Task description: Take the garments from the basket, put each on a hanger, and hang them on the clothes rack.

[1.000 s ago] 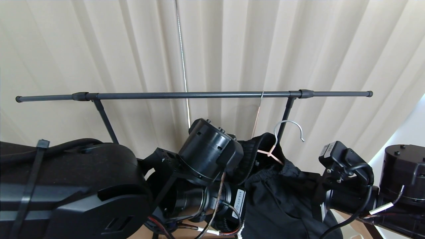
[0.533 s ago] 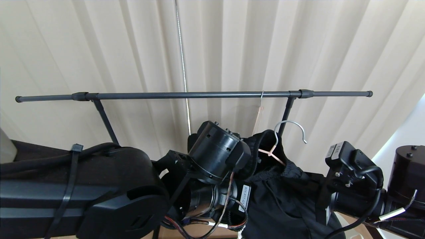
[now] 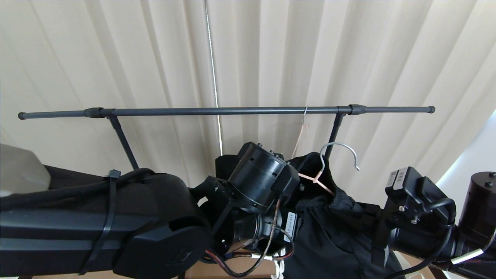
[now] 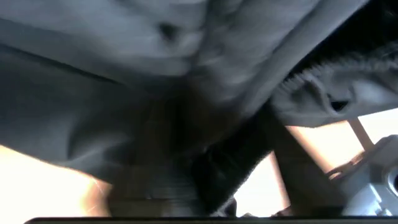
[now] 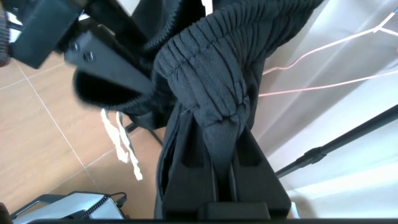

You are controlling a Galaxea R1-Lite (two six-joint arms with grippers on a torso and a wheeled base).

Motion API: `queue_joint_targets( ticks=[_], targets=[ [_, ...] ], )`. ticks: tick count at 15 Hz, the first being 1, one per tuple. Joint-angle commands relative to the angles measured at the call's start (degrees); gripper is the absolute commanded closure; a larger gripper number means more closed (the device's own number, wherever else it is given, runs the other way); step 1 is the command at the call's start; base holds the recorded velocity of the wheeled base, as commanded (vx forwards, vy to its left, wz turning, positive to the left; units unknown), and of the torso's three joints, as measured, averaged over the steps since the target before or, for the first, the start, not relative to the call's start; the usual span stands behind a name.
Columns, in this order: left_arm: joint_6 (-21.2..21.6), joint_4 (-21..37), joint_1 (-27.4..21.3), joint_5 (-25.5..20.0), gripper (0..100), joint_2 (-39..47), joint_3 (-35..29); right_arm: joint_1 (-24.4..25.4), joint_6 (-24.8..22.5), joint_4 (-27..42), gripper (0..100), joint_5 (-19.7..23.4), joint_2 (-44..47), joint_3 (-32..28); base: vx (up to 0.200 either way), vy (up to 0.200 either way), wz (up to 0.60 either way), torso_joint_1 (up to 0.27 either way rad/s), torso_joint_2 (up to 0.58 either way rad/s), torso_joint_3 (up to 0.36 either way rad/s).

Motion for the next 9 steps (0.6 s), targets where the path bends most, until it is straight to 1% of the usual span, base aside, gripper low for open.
queue_joint_targets(
  ticks=[1, 3, 6, 9],
  targets=[
    [0.0, -0.1, -0.7, 1.2, 0, 0.1, 0.3, 0.0, 0.0, 0.1, 100, 0.0, 0.1, 0.0, 0.000, 0.000, 0.00, 0.000, 0.00, 0.000],
    [0.1, 0.2, -0.9, 3.5, 0, -2.4, 1.5, 0.0, 0.0, 0.1, 100, 0.0, 0.1, -0.1, 0.000, 0.000, 0.00, 0.000, 0.00, 0.000],
    [0.4, 0.3, -2.2, 3.6, 0, -6.3, 3.1, 0.0, 0.0, 0.0, 100, 0.0, 0.5, -0.1, 0.000, 0.000, 0.00, 0.000, 0.00, 0.000],
    [2.4, 0.2, -3.0, 3.6, 0, -10.1, 6.1, -0.1, 0.2, 0.0, 100, 0.2, 0.9, 0.0, 0.000, 0.000, 0.00, 0.000, 0.00, 0.000]
  ],
)
